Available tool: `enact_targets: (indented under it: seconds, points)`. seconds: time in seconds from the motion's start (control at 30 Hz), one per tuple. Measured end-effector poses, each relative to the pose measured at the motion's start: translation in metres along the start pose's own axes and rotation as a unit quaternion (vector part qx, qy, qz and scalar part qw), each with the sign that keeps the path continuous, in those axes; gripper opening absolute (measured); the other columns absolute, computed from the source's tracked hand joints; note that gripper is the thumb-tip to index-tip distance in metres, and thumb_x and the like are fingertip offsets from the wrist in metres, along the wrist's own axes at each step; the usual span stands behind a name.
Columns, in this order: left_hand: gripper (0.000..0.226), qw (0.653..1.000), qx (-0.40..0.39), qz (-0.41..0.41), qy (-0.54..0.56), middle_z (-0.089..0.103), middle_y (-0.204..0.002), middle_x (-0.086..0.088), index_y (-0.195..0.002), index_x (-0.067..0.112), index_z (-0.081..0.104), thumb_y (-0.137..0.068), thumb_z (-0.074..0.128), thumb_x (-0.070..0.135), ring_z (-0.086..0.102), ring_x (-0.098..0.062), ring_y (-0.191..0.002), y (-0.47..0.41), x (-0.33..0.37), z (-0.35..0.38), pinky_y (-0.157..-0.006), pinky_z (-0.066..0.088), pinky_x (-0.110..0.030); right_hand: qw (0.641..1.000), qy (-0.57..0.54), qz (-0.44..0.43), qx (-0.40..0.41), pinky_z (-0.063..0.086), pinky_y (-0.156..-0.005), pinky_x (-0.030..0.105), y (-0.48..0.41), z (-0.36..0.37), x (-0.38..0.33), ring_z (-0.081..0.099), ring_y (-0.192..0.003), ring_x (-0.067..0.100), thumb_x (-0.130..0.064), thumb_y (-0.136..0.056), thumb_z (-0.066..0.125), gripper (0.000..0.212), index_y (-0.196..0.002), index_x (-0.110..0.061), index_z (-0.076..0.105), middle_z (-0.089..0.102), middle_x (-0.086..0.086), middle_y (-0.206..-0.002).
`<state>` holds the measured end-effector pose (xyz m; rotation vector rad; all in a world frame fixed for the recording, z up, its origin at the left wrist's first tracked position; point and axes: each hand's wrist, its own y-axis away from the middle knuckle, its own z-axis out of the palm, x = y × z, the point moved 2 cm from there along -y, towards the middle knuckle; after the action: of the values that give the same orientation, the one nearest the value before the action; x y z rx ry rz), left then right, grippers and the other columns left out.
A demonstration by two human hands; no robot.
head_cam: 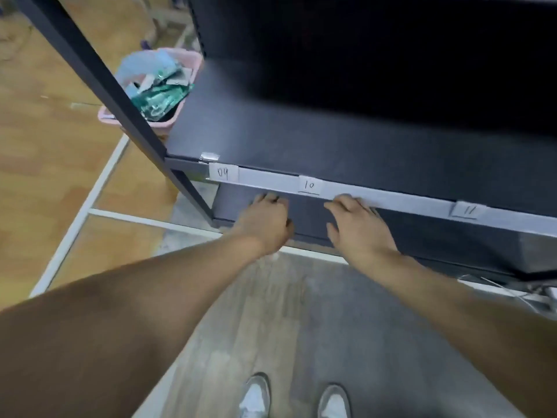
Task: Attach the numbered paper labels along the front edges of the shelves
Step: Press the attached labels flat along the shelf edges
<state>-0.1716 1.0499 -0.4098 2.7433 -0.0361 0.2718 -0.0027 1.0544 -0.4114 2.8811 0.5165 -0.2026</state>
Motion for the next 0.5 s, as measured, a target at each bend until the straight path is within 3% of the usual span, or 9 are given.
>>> enact_targets:
  seconds: [0.13, 0.23, 0.33, 0.5]
  points:
    - [0.036, 0.994, 0.101, 0.017, 0.040, 0.050, -0.125, -0.016, -0.124, 0.008, 0.054, -0.093, 0.047, 0.026, 0.045, -0.036, -0.121, -0.074, -0.007, 0.005, -0.097, 0.044, -0.044, 0.995, -0.012, 0.012, 0.101, 0.041, -0.093, 0.043, -0.062, 0.026, 0.015, 0.047, -0.115, 0.032, -0.017, -0.092, 0.052, 0.038, -0.130, -0.012, 0.052, 0.050, 0.010, -0.129]
    - [0.032, 0.989, 0.137, 0.032, 0.056, 0.049, -0.123, -0.014, -0.122, 0.013, 0.057, -0.093, 0.049, 0.023, 0.044, -0.034, -0.119, -0.106, -0.001, 0.014, -0.090, 0.044, -0.042, 0.992, -0.035, 0.027, 0.116, 0.040, -0.092, 0.042, -0.094, 0.035, 0.021, 0.047, -0.113, 0.033, -0.020, -0.092, 0.054, 0.036, -0.127, -0.012, 0.055, 0.051, 0.011, -0.126]
    - [0.027, 0.978, 0.202, 0.036, 0.034, 0.049, -0.121, -0.010, -0.116, 0.016, 0.060, -0.091, 0.050, 0.017, 0.043, -0.031, -0.115, -0.114, 0.000, 0.024, -0.077, 0.041, -0.038, 0.990, -0.019, 0.008, 0.140, 0.042, -0.084, 0.040, -0.103, 0.043, 0.021, 0.050, -0.105, 0.031, -0.020, -0.091, 0.057, 0.022, -0.111, -0.011, 0.061, 0.052, 0.009, -0.116]
    - [0.019, 0.958, 0.269, 0.094, 0.009, 0.060, -0.109, -0.006, -0.101, 0.015, 0.065, -0.090, 0.050, 0.014, 0.050, -0.034, -0.094, -0.108, -0.002, 0.032, -0.067, 0.042, -0.038, 0.980, -0.036, -0.009, 0.197, 0.036, -0.066, 0.034, -0.100, 0.046, 0.023, 0.054, -0.088, 0.030, -0.019, -0.085, 0.065, 0.009, -0.090, -0.012, 0.061, 0.059, 0.006, -0.095]
